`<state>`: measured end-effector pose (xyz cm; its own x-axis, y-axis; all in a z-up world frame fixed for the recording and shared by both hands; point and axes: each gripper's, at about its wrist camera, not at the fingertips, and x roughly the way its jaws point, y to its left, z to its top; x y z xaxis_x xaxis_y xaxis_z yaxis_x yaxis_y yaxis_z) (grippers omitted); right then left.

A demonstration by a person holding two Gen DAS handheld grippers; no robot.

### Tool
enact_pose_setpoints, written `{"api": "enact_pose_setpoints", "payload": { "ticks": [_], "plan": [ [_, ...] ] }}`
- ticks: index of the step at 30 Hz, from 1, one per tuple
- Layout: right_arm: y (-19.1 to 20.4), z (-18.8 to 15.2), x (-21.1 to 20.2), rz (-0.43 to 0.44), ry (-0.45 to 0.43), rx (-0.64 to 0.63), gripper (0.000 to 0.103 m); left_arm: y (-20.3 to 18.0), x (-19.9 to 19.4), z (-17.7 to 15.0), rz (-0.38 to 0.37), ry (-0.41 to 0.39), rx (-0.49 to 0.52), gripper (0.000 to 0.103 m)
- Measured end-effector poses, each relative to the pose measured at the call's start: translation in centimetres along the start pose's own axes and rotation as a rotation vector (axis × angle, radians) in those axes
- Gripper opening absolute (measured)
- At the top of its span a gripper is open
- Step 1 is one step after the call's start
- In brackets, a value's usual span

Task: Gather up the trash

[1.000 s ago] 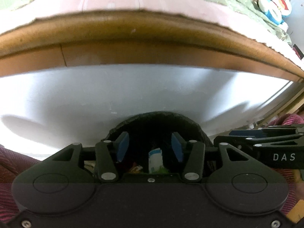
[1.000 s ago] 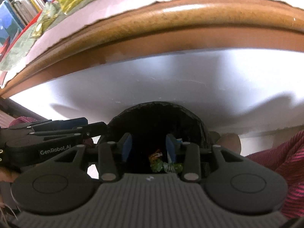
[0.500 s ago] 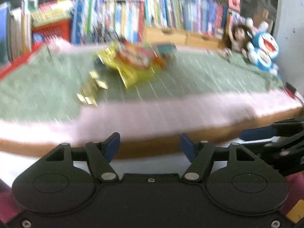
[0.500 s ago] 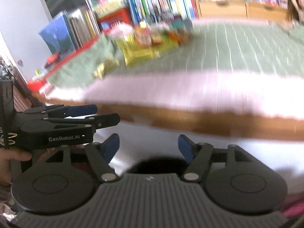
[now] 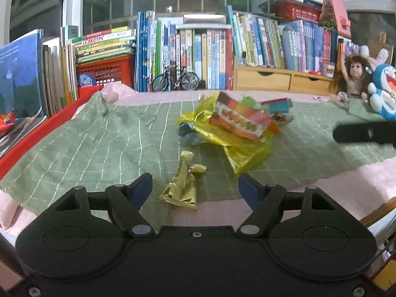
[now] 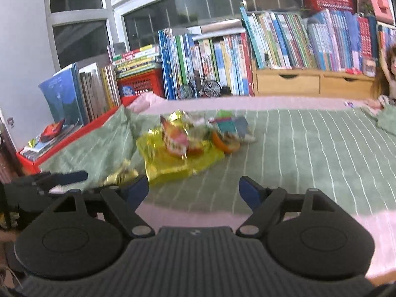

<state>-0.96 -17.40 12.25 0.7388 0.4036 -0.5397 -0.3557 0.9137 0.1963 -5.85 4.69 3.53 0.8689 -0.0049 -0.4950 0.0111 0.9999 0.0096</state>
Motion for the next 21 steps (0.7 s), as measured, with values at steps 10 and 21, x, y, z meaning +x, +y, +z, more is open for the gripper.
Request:
{"api": "enact_pose_setpoints", "payload": {
  "ticks": [10,21],
  "plan": [
    [2.2,2.6,5.7,0.014,-0.004,-0.193,0.087,0.9,3.0,-0.3,-0.009,0.024,0.013,0.063],
    [4.2,3.7,10.5,-0.028,-0.013,-0.315,0.086,1.8,4.7,-0.7,-0.027,0.053,0.000,0.046]
  ]
}}
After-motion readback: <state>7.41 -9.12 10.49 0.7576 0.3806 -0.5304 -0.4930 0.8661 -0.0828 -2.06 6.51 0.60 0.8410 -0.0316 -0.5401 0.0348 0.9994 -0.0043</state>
